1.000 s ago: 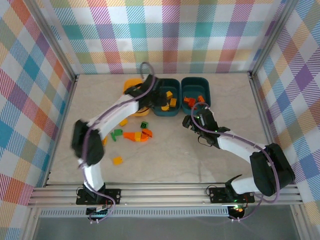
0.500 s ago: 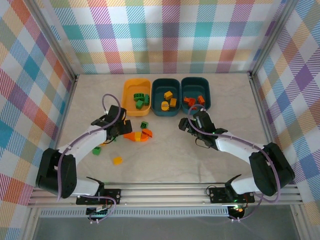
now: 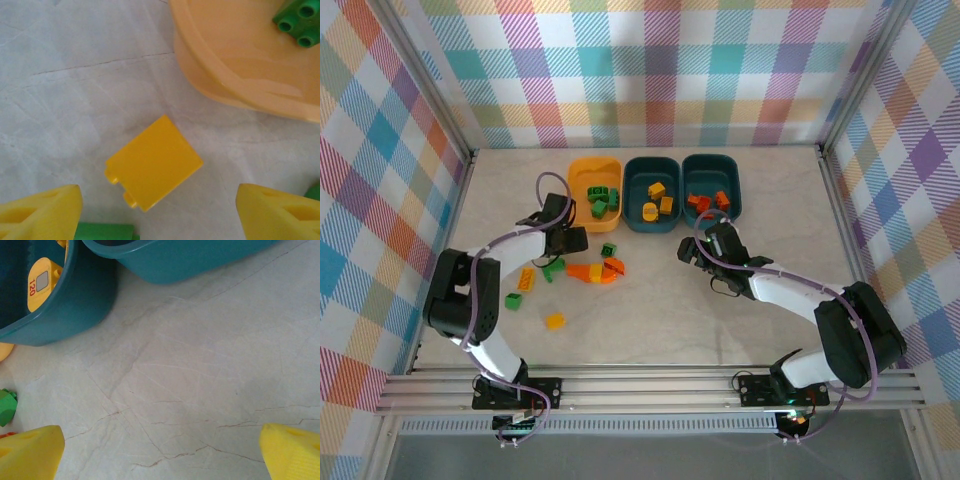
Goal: Sort the legos into containers by color
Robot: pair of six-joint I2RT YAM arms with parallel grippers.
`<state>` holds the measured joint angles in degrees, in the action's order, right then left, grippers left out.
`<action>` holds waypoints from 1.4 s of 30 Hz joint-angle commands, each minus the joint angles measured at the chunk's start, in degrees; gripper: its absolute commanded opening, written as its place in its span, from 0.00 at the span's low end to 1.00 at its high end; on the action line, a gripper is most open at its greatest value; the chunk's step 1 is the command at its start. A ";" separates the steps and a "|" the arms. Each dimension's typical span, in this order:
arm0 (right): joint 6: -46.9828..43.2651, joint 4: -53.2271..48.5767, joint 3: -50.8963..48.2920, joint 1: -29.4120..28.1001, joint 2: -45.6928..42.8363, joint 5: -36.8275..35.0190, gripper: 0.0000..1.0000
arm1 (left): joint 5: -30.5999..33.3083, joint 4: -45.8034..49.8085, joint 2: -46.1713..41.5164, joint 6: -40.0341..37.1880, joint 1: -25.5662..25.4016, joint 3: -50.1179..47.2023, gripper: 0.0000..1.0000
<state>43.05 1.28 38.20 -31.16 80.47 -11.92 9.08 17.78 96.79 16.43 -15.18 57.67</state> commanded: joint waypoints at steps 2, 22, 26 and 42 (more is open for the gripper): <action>-0.33 -0.13 1.29 -0.13 -0.45 -0.76 1.00 | 1.35 -0.09 1.88 -0.09 0.33 2.15 0.79; -0.68 -0.05 1.90 -0.14 0.53 -0.05 1.00 | -0.77 2.90 6.32 0.49 0.22 4.87 0.62; -0.77 -0.14 2.01 -0.13 0.85 -0.20 1.00 | -1.38 2.97 6.30 1.05 0.24 4.41 0.67; -0.64 -0.17 1.90 -0.13 0.75 -0.47 1.00 | -0.64 5.78 -12.88 5.24 -4.99 -1.21 0.38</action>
<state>42.85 1.23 38.70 -31.16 80.97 -11.90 7.33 21.69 92.12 19.31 -17.82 57.04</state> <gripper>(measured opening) 0.996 0.436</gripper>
